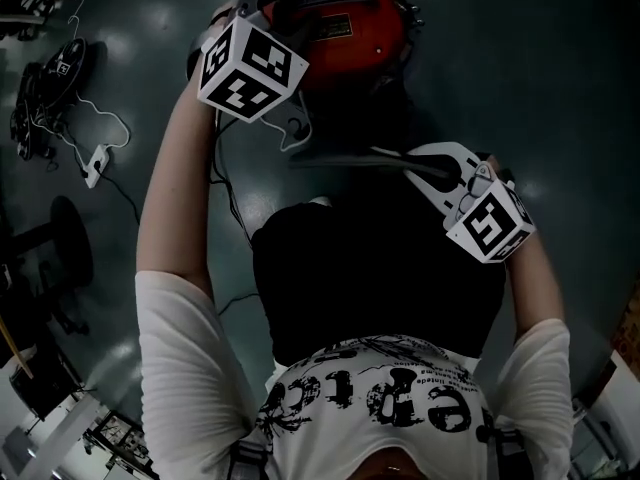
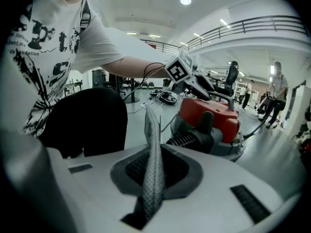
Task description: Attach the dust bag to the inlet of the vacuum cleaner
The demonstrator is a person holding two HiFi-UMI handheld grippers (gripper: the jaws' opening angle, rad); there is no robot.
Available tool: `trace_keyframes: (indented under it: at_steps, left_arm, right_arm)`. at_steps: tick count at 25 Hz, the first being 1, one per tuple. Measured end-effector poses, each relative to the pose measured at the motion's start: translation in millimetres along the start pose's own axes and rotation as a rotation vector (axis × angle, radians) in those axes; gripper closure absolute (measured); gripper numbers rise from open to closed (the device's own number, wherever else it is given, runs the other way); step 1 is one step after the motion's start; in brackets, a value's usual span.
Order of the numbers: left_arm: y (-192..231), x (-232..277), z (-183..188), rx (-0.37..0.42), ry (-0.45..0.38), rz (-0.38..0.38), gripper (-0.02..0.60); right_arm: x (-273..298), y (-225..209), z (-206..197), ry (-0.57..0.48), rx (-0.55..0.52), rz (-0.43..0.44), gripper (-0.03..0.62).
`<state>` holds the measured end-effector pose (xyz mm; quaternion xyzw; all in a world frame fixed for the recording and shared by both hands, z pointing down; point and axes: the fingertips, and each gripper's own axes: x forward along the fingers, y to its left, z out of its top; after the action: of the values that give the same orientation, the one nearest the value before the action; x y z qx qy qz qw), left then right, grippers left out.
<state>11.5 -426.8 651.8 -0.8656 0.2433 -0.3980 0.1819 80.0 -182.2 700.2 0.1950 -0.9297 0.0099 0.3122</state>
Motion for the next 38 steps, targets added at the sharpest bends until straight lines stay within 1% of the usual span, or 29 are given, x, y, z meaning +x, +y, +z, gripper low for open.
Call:
trace_keyframes:
  at_steps: [3,6,9,13,15,19,21,23,28,31,35,38]
  left_arm:
    - [2,9,1,0.006,-0.015,-0.029,0.413]
    - [1,13,8,-0.007,-0.060,-0.073,0.420]
    - [1,13,10,0.017,-0.085,-0.071,0.428]
    - [0,12,9,0.053,-0.072,-0.082,0.437]
    - [-1,12,9,0.063,-0.063,-0.097,0.440]
    - [-2,14,8,0.076,-0.050,-0.111,0.442]
    - [-3,16,7,0.079,-0.049,-0.109,0.443]
    - [-2,16,6,0.085,-0.052,-0.100,0.445]
    - [-3,18,5,0.102,-0.050,-0.110,0.449]
    - [-4,18,4,0.111,-0.041,-0.117,0.451]
    - [-4,17,6,0.109,-0.038,-0.115,0.453]
    - [-2,15,7,0.108,-0.038,-0.109,0.453]
  right_arm:
    - [2,-2,1,-0.004,-0.004,0.001,0.569]
    - [4,-6,-2,-0.006,-0.003,-0.005,0.568]
    - [6,-13,-8,-0.001,-0.004,-0.036,0.568]
    - [2,-21,-12,0.009,0.028,-0.080,0.568]
    - [1,-24,-12,0.016,0.021,-0.093,0.568]
    - [2,-32,-17,0.045,-0.039,-0.106,0.566]
    - [4,-35,-20,0.060,-0.083,-0.114,0.566]
    - [6,-38,-22,0.068,-0.104,-0.131,0.562]
    - [7,-43,-22,0.095,-0.077,-0.218,0.551]
    - [7,-44,-23,0.104,-0.068,-0.250,0.549]
    - [8,-43,-16,0.135,-0.098,-0.247,0.548]
    - [8,-43,-14,0.158,-0.115,-0.207,0.548]
